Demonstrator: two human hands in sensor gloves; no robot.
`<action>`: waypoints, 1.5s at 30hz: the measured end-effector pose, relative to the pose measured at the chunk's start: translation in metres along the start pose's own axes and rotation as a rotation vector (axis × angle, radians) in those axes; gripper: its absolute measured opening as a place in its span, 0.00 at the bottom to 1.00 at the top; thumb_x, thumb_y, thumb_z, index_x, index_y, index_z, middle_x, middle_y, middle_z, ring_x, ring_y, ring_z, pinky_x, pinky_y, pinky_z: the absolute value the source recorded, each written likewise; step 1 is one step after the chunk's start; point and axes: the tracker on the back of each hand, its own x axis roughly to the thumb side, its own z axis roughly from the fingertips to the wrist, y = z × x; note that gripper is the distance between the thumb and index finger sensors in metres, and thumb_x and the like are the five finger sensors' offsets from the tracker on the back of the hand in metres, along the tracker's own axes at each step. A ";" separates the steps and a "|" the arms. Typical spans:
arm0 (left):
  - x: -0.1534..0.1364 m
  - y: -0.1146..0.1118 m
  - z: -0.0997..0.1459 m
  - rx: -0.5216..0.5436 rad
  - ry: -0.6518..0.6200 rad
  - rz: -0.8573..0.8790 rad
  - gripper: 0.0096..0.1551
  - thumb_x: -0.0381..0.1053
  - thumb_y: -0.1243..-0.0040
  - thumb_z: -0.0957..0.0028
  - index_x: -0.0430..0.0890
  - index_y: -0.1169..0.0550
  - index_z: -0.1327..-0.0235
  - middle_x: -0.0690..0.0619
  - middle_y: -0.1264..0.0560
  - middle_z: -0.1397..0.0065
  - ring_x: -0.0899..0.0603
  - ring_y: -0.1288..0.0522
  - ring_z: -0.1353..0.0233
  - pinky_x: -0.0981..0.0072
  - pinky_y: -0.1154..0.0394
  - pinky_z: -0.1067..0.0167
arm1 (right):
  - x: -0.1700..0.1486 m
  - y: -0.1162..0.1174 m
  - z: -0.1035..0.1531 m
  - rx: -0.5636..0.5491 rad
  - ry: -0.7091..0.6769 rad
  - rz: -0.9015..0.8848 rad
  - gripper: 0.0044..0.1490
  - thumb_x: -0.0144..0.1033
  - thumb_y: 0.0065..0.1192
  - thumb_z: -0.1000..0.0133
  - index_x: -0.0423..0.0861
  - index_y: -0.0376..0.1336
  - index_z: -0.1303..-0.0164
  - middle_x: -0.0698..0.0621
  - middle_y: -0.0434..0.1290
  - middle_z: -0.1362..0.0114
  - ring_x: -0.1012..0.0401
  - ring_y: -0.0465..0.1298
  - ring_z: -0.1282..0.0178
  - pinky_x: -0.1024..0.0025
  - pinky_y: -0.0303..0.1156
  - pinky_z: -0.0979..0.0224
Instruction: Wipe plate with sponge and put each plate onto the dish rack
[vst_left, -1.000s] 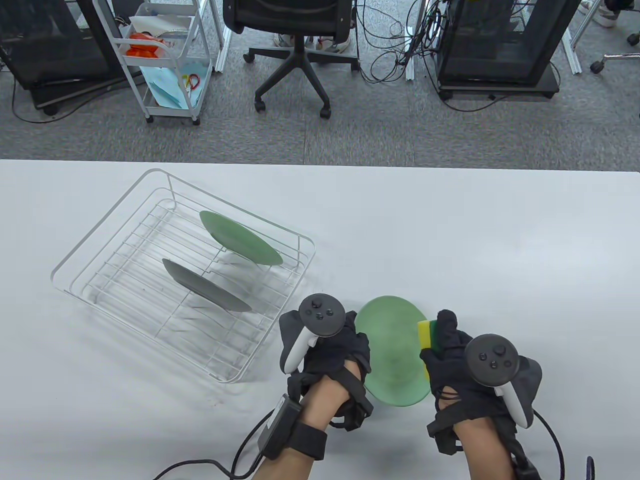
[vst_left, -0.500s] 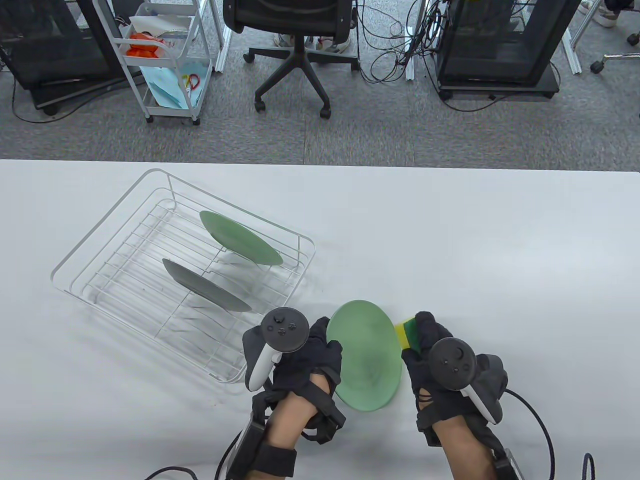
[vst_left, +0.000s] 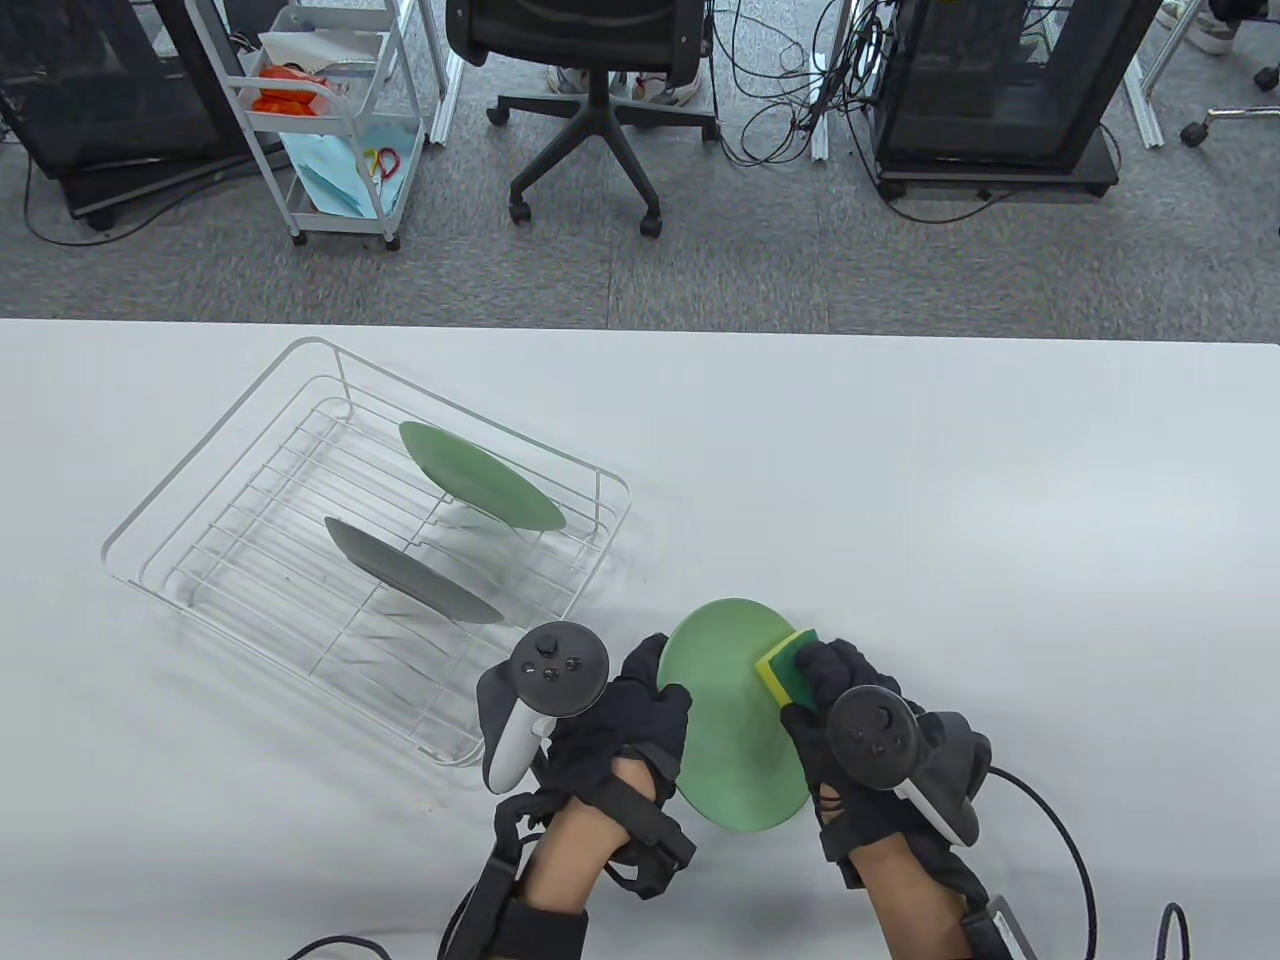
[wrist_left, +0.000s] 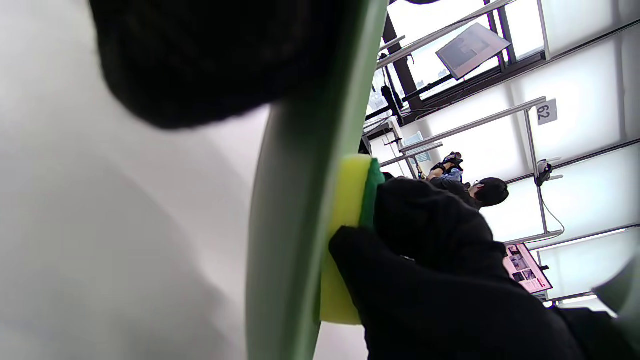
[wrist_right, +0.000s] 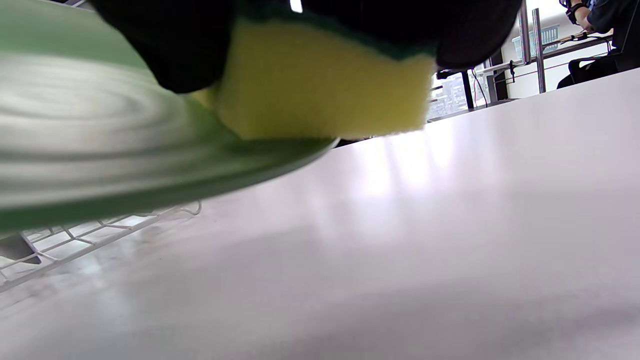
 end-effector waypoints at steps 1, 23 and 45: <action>-0.001 0.000 0.000 -0.002 0.001 0.007 0.38 0.52 0.53 0.56 0.42 0.47 0.34 0.37 0.32 0.38 0.51 0.15 0.76 0.50 0.19 0.49 | 0.000 0.001 0.000 0.000 -0.004 -0.009 0.41 0.51 0.67 0.54 0.58 0.50 0.34 0.47 0.59 0.25 0.48 0.71 0.32 0.51 0.68 0.32; -0.004 0.010 0.004 0.091 -0.052 0.074 0.39 0.52 0.53 0.56 0.42 0.49 0.34 0.36 0.34 0.37 0.49 0.15 0.74 0.49 0.21 0.46 | -0.004 0.000 0.001 0.053 -0.049 -0.092 0.38 0.45 0.67 0.54 0.63 0.56 0.32 0.48 0.59 0.23 0.47 0.68 0.28 0.50 0.66 0.30; -0.016 0.024 0.009 0.196 -0.017 0.077 0.39 0.52 0.52 0.56 0.43 0.49 0.33 0.37 0.37 0.35 0.46 0.16 0.71 0.46 0.23 0.43 | 0.034 0.014 0.014 0.262 -0.321 -0.358 0.37 0.42 0.69 0.55 0.63 0.60 0.34 0.47 0.63 0.24 0.47 0.70 0.28 0.49 0.66 0.29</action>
